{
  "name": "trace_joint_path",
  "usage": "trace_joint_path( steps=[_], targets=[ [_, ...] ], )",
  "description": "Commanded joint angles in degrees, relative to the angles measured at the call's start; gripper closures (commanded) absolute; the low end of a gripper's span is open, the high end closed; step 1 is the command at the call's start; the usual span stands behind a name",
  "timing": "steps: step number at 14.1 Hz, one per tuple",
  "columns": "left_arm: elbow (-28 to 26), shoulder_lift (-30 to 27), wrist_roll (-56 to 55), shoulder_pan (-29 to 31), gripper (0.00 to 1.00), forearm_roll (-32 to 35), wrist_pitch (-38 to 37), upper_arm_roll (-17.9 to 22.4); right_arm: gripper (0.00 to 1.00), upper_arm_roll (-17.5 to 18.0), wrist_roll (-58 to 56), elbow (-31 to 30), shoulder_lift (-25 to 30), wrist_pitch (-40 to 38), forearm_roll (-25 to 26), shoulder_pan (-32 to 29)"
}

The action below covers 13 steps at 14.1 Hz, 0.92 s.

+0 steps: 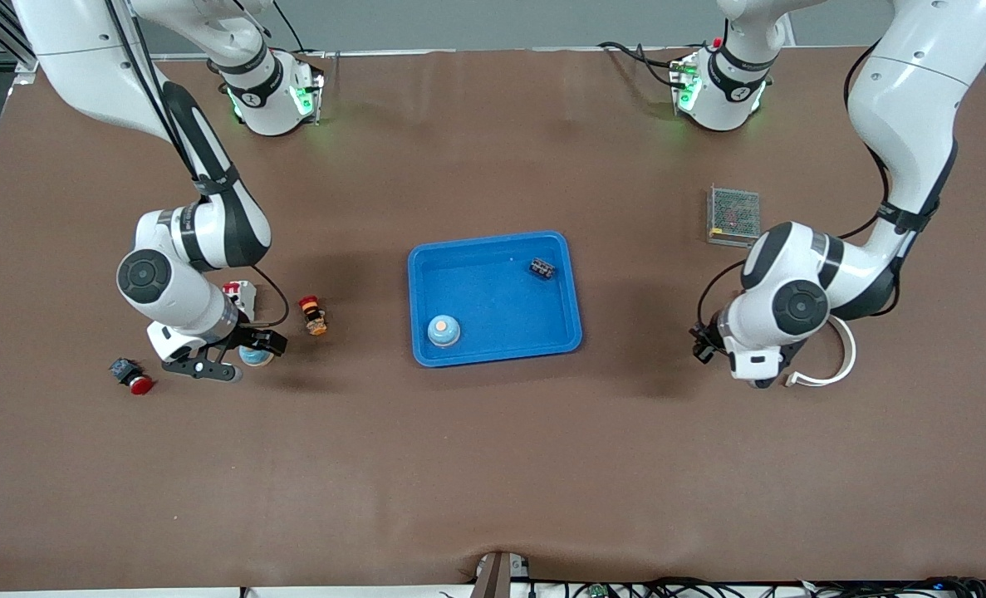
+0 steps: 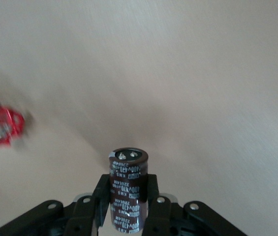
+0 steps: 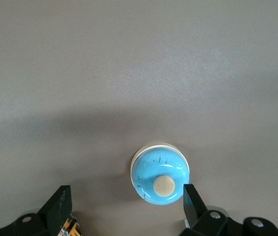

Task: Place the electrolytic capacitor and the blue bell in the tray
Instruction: 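Grasp another capacitor with the left gripper while the right gripper grasps another bell, then drop the left gripper's capacitor in the tray while the right gripper lifts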

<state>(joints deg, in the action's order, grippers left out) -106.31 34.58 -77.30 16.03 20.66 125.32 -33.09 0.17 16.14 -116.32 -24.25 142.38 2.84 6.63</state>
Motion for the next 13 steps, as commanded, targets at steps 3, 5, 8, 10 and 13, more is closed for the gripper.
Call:
trace_joint_path(
  steps=[3,5,8,10,13],
  targets=[
    [0.22,-1.09,-13.56,-0.2,1.0,-0.36,-1.4,-5.92,0.0,0.71,-5.84,-4.96,1.67,7.63,2.08,-4.16],
    [0.14,-0.74,-18.65,-1.51,1.0,0.42,-1.31,-8.38,0.0,0.71,-8.22,-6.37,1.49,10.63,2.08,-6.0],
    [3.29,-0.04,-25.17,-5.64,1.0,-0.18,-1.31,-8.48,0.0,0.8,-8.05,-6.55,0.96,10.99,2.08,-5.92],
    [5.31,1.01,-28.5,-8.54,1.0,-0.18,-0.96,-8.39,0.0,0.8,-7.35,-6.55,0.53,11.08,2.08,-5.49],
    [8.12,2.86,-34.83,-12.85,1.0,0.25,-0.34,-8.3,0.0,0.8,-7.26,-6.55,-1.32,13.44,1.99,-5.31]
  ],
)
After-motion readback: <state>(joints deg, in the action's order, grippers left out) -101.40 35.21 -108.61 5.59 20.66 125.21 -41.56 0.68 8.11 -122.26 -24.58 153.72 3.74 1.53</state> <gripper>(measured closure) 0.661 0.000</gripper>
